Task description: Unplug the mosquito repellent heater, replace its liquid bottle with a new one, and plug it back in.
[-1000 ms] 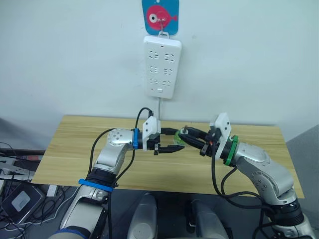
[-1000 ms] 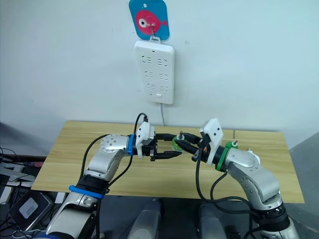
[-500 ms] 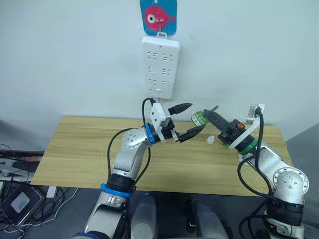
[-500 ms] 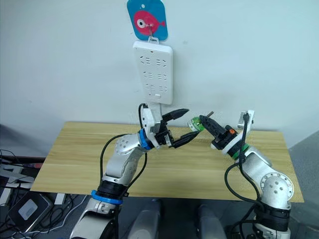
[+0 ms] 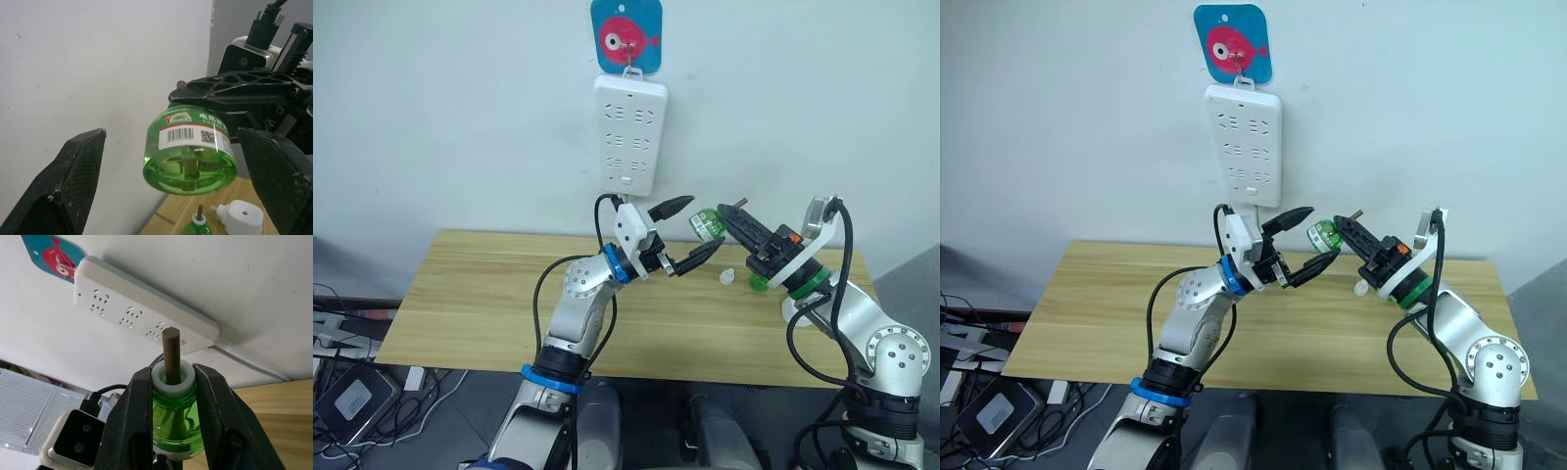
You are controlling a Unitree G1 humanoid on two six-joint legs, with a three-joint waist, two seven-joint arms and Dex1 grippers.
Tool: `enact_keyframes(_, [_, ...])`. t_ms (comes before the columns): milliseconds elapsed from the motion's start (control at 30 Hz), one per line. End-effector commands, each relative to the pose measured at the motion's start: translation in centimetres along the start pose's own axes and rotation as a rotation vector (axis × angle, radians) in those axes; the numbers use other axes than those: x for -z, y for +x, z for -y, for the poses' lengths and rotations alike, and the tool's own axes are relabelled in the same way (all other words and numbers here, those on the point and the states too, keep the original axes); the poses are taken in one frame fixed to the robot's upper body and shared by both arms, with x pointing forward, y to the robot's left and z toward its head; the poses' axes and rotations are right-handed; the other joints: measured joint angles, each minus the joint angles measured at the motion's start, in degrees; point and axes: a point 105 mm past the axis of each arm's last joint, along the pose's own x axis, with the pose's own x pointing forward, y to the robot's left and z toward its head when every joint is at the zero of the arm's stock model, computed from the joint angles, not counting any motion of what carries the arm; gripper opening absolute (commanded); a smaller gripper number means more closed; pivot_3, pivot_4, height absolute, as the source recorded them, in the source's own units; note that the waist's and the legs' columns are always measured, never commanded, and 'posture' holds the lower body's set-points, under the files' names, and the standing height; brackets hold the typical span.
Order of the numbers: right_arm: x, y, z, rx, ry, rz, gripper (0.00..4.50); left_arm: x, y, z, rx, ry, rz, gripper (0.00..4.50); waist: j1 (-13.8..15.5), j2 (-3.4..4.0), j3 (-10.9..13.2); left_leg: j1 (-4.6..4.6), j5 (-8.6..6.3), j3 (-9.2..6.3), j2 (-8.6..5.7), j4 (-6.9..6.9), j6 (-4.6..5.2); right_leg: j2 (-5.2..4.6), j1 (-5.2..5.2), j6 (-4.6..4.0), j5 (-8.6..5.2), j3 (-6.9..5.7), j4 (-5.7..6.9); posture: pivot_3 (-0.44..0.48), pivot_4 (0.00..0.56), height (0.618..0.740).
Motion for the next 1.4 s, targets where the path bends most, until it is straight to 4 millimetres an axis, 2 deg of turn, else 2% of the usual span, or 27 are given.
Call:
enact_keyframes(33, [-0.4,0.0,-1.5,-0.057,-0.007,0.015,0.83,-0.9,0.7,0.3,0.013,0.025,0.041,4.50,0.0,0.00,0.0,0.00,0.00,0.00,0.00,0.00,0.00,0.00,0.00,0.00,0.00,0.00,0.00,0.296,0.181,0.740])
enact_keyframes(67, [-0.3,0.0,-1.6,-0.057,-0.006,0.015,0.83,-0.9,0.7,0.3,0.013,0.024,0.042,4.50,0.0,0.00,0.0,0.00,0.00,0.00,0.00,0.00,0.00,0.00,0.00,0.00,0.00,0.00,0.00,0.296,0.181,0.740])
enact_keyframes(167, [-0.1,0.0,-1.7,-0.062,-0.009,0.005,0.83,-0.9,0.8,0.3,0.014,0.020,0.047,3.90,0.0,0.00,0.0,0.00,0.00,0.00,0.00,0.00,0.00,0.00,0.00,0.00,0.00,0.00,0.00,0.292,0.183,0.740])
enact_keyframes(333, [0.0,0.0,-1.9,-0.068,0.002,0.007,0.83,-0.8,1.0,0.3,0.017,0.011,0.050,2.37,0.0,0.00,0.0,0.00,0.00,0.00,0.00,0.01,0.00,0.00,0.01,0.00,0.00,0.00,0.00,0.289,0.184,0.740])
enact_keyframes(367, [-0.1,0.0,-1.9,-0.070,0.004,0.007,0.83,-0.8,1.0,0.3,0.016,0.010,0.049,2.25,0.0,0.00,0.0,0.00,0.00,0.00,0.00,0.01,0.00,0.00,0.01,0.00,0.00,0.00,0.01,0.287,0.187,0.740])
enact_keyframes(600, [0.0,0.0,-2.2,-0.075,0.001,-0.002,0.83,-0.4,1.0,0.3,0.011,0.016,0.032,2.25,0.0,0.00,0.0,0.00,0.01,-0.01,0.00,0.00,0.01,0.00,0.01,0.00,0.00,0.00,0.01,0.285,0.192,0.740])
enact_keyframes(667, [0.2,0.1,-2.3,-0.078,-0.001,-0.012,1.54,-0.3,1.0,0.2,0.008,0.018,0.023,2.25,0.0,0.00,0.0,0.00,0.01,0.00,0.00,0.01,0.01,0.00,0.01,0.00,0.00,0.01,0.01,0.283,0.196,0.740])
enact_keyframes(733, [0.3,0.2,-2.5,-0.086,0.006,-0.018,2.00,-0.3,1.0,0.1,0.007,0.019,0.019,2.25,0.0,0.00,0.0,0.01,0.01,0.00,0.00,0.01,0.01,0.00,0.01,0.00,0.00,0.01,0.01,0.283,0.198,0.740])
enact_keyframes(833, [0.6,0.0,-2.6,-0.089,-0.013,-0.056,3.13,-0.3,1.0,-0.1,0.013,0.017,0.013,2.25,0.0,0.00,0.0,0.00,0.01,0.00,0.00,0.01,0.01,0.00,0.01,0.00,0.00,0.01,0.01,0.279,0.206,0.740])
enact_keyframes(900, [0.8,-0.3,-2.5,-0.075,-0.019,-0.071,3.73,-0.2,0.9,-0.1,0.026,0.010,0.005,2.25,0.0,0.00,0.0,0.00,0.01,0.00,0.00,0.01,0.01,0.00,0.01,0.00,0.00,0.01,0.01,0.279,0.207,0.740])
enact_keyframes(967, [1.2,-1.3,-1.7,-0.018,-0.085,-0.151,4.39,-0.3,0.7,-0.3,0.043,-0.023,-0.009,2.25,-0.1,-0.01,0.0,0.01,0.01,-0.01,0.00,0.01,0.01,0.00,0.01,0.00,0.00,0.00,0.01,0.276,0.219,0.740])
enact_keyframes(1067, [1.5,-3.2,-0.9,0.058,-0.171,-0.249,4.45,-0.2,0.2,-0.3,0.094,-0.067,-0.045,2.25,-0.1,-0.03,0.0,-0.02,0.01,-0.02,-0.01,0.00,0.02,-0.01,0.03,0.00,0.00,0.00,-0.02,0.272,0.239,0.740])
enact_keyframes(1200, [-0.8,-7.6,3.8,0.392,-0.411,-0.412,4.45,0.3,-1.8,-1.5,0.153,-0.337,-0.141,2.25,-0.3,-0.08,0.1,-0.04,0.00,-0.03,-0.03,0.01,0.02,-0.02,0.02,0.02,-0.01,0.00,-0.02,0.255,0.269,0.740])
enact_keyframes(1233, [-1.2,-8.1,4.3,0.432,-0.434,-0.427,4.45,0.2,-2.0,-1.5,0.160,-0.376,-0.148,2.25,-0.4,-0.12,0.1,-0.01,0.01,-0.03,-0.02,0.00,0.03,-0.02,0.03,0.06,-0.04,-0.01,-0.02,0.254,0.272,0.740])
enact_keyframes(1333, [-3.3,-10.3,8.3,0.657,-0.580,-0.513,4.45,-0.9,-3.0,-2.1,0.211,-0.601,-0.163,2.25,-1.4,-0.21,0.2,0.02,0.03,-0.04,0.01,0.02,0.07,0.00,0.02,0.31,-0.18,-0.03,0.00,0.249,0.292,0.740])
enact_keyframes(1400, [-4.0,-11.1,10.0,0.732,-0.613,-0.550,4.45,-1.6,-3.5,-2.0,0.247,-0.704,-0.166,2.25,-2.0,-0.30,0.3,0.05,0.05,-0.05,0.01,0.02,0.09,0.01,0.04,0.32,-0.18,-0.04,0.00,0.251,0.300,0.740])
